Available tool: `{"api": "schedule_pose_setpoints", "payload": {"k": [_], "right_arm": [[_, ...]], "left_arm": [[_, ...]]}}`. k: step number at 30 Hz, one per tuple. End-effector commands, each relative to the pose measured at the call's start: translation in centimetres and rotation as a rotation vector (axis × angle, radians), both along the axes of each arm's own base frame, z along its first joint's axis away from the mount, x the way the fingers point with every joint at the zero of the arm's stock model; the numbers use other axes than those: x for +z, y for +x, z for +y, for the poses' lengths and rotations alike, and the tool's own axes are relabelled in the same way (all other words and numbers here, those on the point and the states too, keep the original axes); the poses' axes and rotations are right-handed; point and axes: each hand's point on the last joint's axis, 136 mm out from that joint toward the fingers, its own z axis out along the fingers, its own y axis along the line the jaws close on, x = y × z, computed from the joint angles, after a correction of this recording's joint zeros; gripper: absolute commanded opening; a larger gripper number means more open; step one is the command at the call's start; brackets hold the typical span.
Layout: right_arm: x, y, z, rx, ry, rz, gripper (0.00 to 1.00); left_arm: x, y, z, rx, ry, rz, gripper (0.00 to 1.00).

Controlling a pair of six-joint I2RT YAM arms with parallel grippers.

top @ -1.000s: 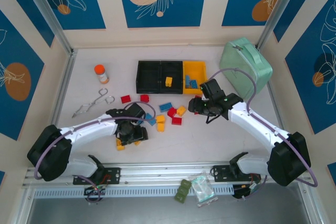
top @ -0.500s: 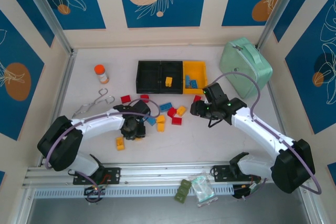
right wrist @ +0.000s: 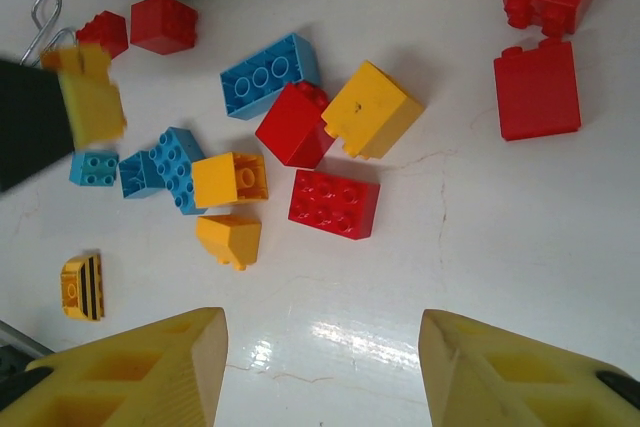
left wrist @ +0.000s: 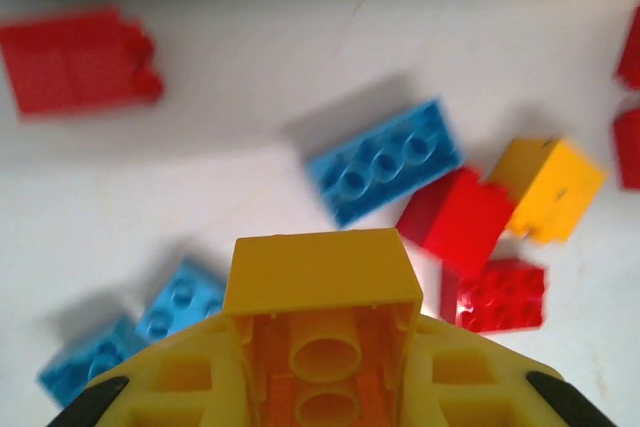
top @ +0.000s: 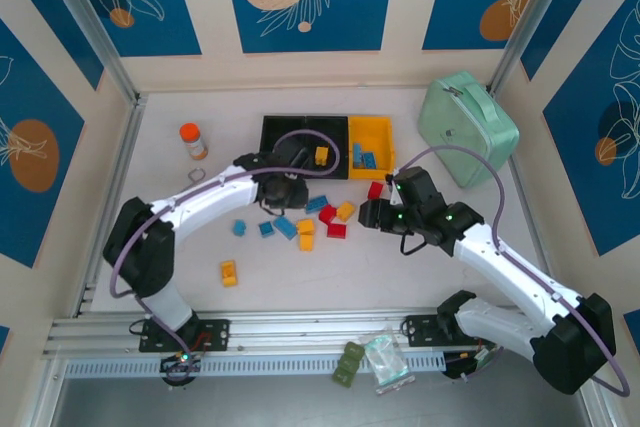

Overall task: Sort the legos into containers by color
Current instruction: Pick up the lego from the middle-left of the table, then place the lego in the container.

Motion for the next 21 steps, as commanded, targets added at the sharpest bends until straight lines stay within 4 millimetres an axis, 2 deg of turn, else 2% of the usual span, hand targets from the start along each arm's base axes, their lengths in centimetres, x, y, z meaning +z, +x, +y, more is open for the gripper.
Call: {"api": "schedule_pose_setpoints", "payload": {"k": [1,8,12,21], "right_arm": [[-0.4,-0.8,-0.1,-0.006,0.014,0.022,0.54],[-0.3,-1.5,-0.6,-0.017,0.004,0.021,0.53],[-0.3,-1.6,-0.9,-0.027,-0.006,0.018,0.54],[-0.7,-1.5,-1.4,-0.043,-0.027,0.020,0.54]], "left_arm": [[1.3,3.0,-1.0,-0.056,0.026,-0.042,0.21],[1.5,8.4,-4.2,-0.101,0.044,-0.063,0.22],[0.3,10.9,-5.4,-0.108,0.055,-0.053,0.23],[-1.7,14.0,-7.4,-0.116,0.048,-0.042,0.30]]}}
